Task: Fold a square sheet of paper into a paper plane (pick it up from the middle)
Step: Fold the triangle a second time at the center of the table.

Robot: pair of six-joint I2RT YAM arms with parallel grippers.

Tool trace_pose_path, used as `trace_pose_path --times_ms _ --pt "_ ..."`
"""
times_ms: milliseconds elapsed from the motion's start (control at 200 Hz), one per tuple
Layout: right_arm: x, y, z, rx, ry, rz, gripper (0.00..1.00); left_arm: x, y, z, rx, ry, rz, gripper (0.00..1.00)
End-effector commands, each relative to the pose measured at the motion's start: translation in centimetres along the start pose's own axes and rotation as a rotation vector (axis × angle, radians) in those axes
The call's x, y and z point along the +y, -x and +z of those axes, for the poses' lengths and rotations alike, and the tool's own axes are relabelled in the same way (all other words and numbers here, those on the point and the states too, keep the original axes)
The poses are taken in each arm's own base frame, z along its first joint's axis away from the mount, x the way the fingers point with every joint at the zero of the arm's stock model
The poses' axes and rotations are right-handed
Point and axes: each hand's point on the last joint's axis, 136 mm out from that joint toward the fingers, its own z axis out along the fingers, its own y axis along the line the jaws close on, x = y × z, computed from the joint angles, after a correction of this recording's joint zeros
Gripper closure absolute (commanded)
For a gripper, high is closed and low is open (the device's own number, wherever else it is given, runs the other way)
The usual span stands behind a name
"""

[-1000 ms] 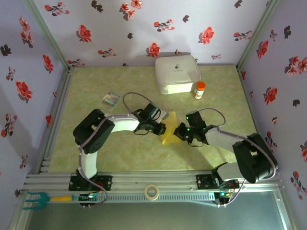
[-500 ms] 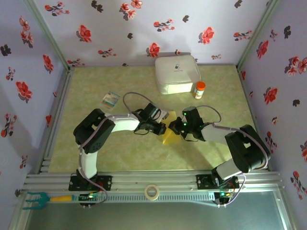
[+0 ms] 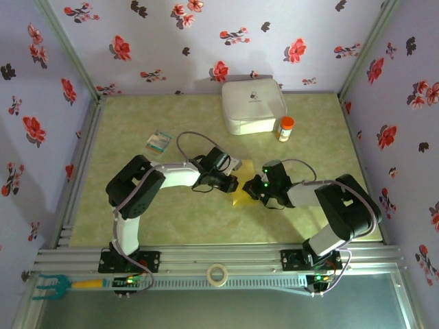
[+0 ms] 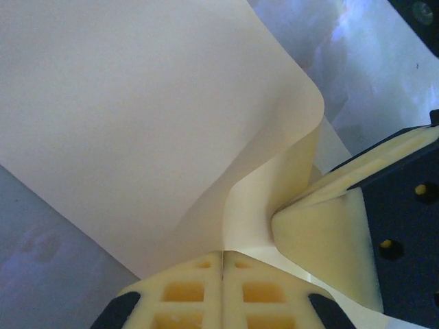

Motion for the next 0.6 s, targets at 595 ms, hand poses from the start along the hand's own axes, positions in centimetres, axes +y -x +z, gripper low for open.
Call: trace_pose_path --times_ms 595 --pt "-1.8 2.9 -0.5 -0.037 -0.129 0.023 1.00 1.4 -2.2 1.0 0.095 0.036 -0.031 0.96"
